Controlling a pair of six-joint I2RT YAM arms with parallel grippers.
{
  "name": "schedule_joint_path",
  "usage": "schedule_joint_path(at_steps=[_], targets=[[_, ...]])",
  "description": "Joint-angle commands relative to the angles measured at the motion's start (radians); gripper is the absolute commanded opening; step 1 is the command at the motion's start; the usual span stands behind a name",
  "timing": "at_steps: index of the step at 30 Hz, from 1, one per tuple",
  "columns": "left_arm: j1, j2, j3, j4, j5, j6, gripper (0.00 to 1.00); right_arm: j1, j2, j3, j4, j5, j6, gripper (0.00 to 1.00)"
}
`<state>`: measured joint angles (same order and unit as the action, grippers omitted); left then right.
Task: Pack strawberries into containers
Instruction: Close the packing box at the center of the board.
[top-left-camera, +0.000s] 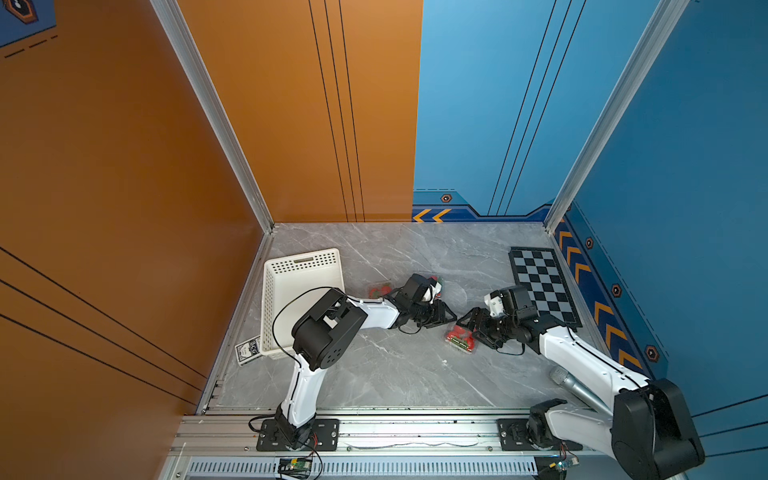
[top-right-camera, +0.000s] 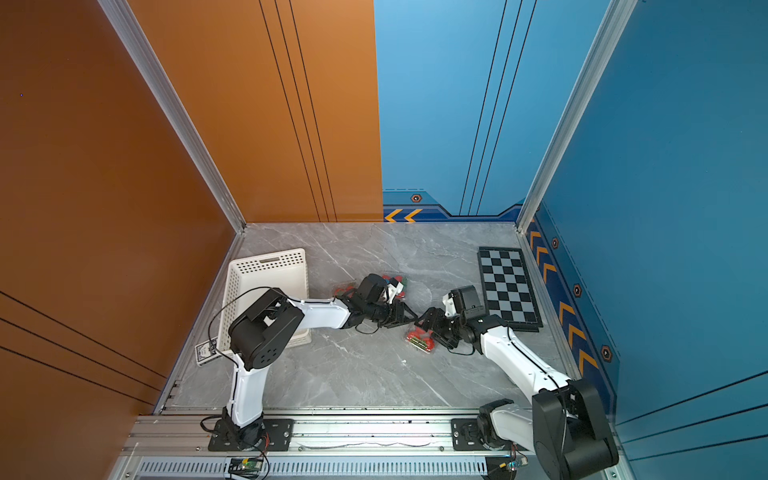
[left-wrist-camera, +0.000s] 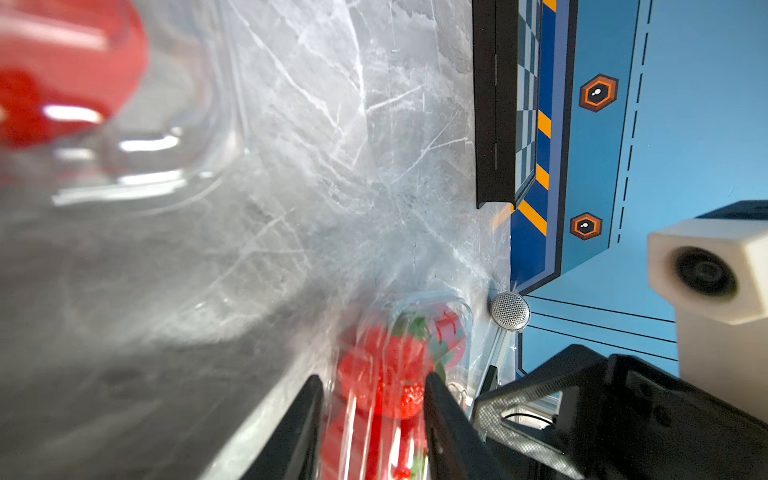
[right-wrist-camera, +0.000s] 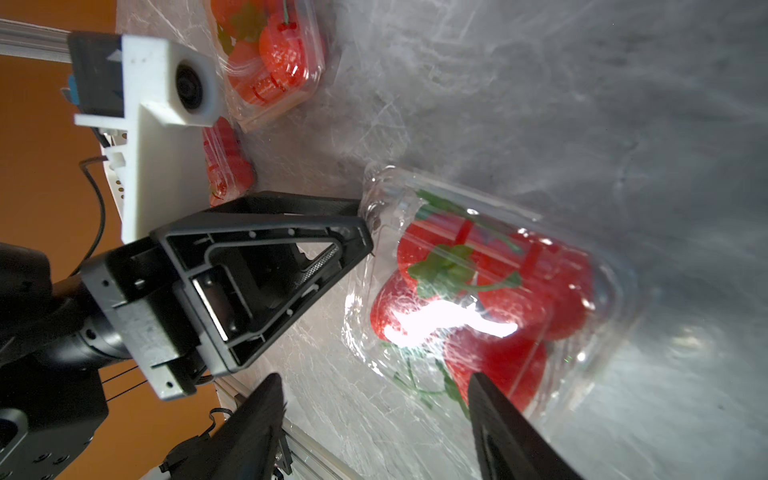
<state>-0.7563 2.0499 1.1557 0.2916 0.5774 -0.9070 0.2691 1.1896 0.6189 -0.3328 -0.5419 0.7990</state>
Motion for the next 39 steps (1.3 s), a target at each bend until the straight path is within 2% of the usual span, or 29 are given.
schedule_joint_path(at_steps=[1, 10, 21, 27, 39], targets=[[-0.003, -0.059, -0.034, -0.005, -0.001, 0.004, 0.43, -0.017, -0.028, -0.019, -0.069, -0.012, -0.042, 0.73], [-0.018, -0.137, -0.148, 0.001, -0.03, 0.004, 0.43, -0.015, -0.034, -0.025, -0.14, 0.044, -0.078, 0.71], [-0.03, -0.122, -0.167, 0.001, -0.026, -0.01, 0.41, 0.01, 0.008, 0.003, -0.186, 0.112, -0.102, 0.69], [-0.037, -0.154, -0.233, 0.016, -0.04, -0.025, 0.42, 0.027, 0.048, 0.014, -0.186, 0.118, -0.109, 0.67], [-0.045, -0.155, -0.28, 0.097, -0.023, -0.08, 0.39, 0.039, 0.084, 0.036, -0.179, 0.124, -0.106, 0.64]])
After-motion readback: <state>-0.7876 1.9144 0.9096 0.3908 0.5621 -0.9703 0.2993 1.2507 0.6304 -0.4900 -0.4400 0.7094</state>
